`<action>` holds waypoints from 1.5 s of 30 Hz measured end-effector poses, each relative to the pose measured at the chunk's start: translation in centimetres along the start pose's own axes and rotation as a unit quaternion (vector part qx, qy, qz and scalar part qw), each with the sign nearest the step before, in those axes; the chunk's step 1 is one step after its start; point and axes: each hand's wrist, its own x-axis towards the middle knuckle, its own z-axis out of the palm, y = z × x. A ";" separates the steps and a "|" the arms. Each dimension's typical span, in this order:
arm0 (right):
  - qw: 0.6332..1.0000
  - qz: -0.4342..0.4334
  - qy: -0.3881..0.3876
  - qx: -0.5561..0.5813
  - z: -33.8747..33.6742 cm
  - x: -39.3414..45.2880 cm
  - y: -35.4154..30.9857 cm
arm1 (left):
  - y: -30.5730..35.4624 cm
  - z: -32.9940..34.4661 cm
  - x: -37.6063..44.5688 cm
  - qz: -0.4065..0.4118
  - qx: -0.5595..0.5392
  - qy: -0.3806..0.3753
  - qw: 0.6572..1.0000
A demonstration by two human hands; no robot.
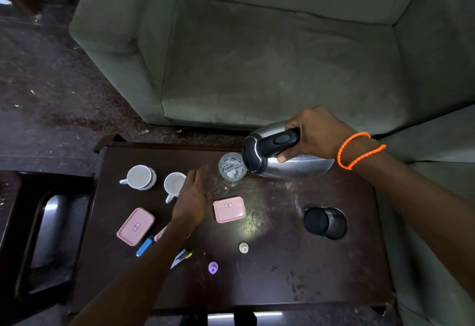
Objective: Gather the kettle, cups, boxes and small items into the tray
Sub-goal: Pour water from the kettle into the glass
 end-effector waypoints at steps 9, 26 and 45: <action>1.000 0.002 0.000 -0.018 -2.0 -1.1 -0.6 | 0.4 0.2 -0.3 0.008 0.001 -0.004 1.000; 0.999 0.012 -0.002 -0.048 -3.8 -1.6 -1.6 | 0.5 0.1 -1.4 0.007 -0.012 0.006 1.000; 0.998 0.022 -0.007 -0.063 -4.5 -1.6 -2.3 | 0.4 -0.5 -2.4 -0.003 0.006 -0.004 1.000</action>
